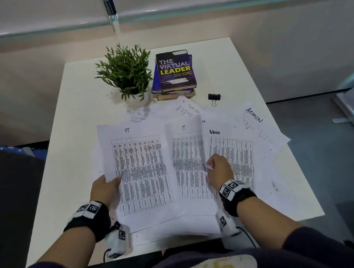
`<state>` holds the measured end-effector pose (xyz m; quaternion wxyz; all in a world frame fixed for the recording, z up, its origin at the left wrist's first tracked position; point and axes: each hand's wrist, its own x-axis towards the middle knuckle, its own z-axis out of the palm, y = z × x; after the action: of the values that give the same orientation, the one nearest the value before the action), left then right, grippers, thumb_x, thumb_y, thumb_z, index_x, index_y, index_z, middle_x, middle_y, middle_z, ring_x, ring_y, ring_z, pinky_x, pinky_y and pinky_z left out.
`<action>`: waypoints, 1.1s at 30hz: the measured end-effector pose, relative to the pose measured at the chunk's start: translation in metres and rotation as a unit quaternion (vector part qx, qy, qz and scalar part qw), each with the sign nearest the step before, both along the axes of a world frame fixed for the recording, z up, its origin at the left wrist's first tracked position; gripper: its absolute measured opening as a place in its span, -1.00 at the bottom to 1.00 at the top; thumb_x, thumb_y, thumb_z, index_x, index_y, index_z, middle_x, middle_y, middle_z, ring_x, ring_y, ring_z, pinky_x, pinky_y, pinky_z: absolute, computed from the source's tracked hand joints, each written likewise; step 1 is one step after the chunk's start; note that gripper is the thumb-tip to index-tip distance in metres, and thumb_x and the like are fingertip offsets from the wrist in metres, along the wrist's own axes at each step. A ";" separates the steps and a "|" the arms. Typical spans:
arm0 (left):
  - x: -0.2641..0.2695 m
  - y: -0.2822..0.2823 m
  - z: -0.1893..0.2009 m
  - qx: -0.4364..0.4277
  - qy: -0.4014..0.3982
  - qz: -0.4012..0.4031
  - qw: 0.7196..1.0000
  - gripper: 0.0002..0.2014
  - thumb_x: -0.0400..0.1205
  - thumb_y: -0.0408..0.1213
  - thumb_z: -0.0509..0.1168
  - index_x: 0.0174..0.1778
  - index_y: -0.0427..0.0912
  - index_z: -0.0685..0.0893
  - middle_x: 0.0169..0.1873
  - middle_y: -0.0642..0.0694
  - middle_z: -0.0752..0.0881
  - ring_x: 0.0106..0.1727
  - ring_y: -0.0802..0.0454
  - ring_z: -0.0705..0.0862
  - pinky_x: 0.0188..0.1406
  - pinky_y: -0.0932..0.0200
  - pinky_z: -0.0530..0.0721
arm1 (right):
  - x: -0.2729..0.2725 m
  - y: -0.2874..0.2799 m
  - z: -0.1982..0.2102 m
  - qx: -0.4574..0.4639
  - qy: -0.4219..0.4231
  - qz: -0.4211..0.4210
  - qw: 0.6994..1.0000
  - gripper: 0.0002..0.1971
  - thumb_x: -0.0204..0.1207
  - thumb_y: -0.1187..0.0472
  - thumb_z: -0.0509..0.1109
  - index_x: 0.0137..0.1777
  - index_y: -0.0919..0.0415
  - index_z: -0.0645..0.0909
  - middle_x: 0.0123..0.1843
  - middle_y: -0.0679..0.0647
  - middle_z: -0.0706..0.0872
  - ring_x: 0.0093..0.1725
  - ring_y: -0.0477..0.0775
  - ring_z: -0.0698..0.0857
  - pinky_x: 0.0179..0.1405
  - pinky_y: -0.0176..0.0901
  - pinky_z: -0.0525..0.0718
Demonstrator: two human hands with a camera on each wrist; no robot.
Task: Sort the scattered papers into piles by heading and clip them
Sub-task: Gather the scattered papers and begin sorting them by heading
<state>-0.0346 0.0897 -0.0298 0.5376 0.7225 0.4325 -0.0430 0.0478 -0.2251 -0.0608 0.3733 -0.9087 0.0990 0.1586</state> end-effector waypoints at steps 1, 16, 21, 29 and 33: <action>0.000 0.001 -0.001 0.001 0.001 -0.003 1.000 -0.77 0.69 -0.30 0.34 0.23 -0.27 0.69 0.02 -0.25 0.77 -0.20 -0.05 0.70 -0.19 0.18 0.60 | -0.004 0.001 0.002 0.003 -0.017 0.020 1.000 -0.69 0.43 0.60 0.23 -0.23 0.14 0.48 -0.08 0.13 0.64 -0.23 0.01 0.56 -0.41 -0.32 0.42; 0.002 -0.001 -0.009 -0.006 0.019 -0.003 1.000 -0.70 0.67 -0.30 0.35 0.30 -0.34 0.66 0.04 -0.32 0.73 -0.17 -0.13 0.62 -0.06 0.07 0.56 | -0.006 -0.013 -0.009 -0.080 -0.028 0.113 0.990 -0.65 0.60 0.14 0.37 0.28 0.37 0.59 0.30 0.19 0.44 0.30 0.20 0.47 0.28 -0.10 0.54; 0.000 -0.002 -0.010 -0.007 0.021 -0.006 1.000 -0.73 0.67 -0.30 0.34 0.26 -0.28 0.69 0.01 -0.28 0.75 -0.17 -0.13 0.65 -0.14 0.11 0.60 | 0.024 0.015 -0.007 -0.163 0.012 0.138 0.977 -0.52 0.57 -0.09 0.34 0.38 0.18 0.56 0.53 0.25 0.34 0.48 0.28 0.34 0.40 0.12 0.45; -0.009 0.002 -0.006 -0.020 0.015 0.015 1.000 -0.86 0.67 -0.35 0.34 0.12 -0.23 0.70 -0.06 -0.19 0.77 -0.20 -0.03 0.68 -0.25 0.17 0.57 | 0.058 0.045 -0.006 -0.230 0.018 0.165 0.959 -0.52 0.54 -0.04 0.37 0.39 0.17 0.51 0.50 0.23 0.33 0.45 0.28 0.36 0.42 0.14 0.34; -0.016 0.008 -0.005 -0.025 0.018 0.025 0.999 -0.87 0.68 -0.35 0.33 0.10 -0.25 0.69 -0.07 -0.18 0.76 -0.12 -0.13 0.71 -0.17 0.14 0.62 | 0.063 0.050 -0.006 -0.218 0.030 0.132 0.967 -0.63 0.53 0.12 0.40 0.30 0.22 0.52 0.38 0.25 0.38 0.35 0.28 0.42 0.34 0.11 0.43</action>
<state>-0.0504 0.0974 -0.0347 0.5487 0.6968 0.4588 -0.0536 0.1106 -0.1748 -0.0672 0.1391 -0.9679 0.0211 0.2084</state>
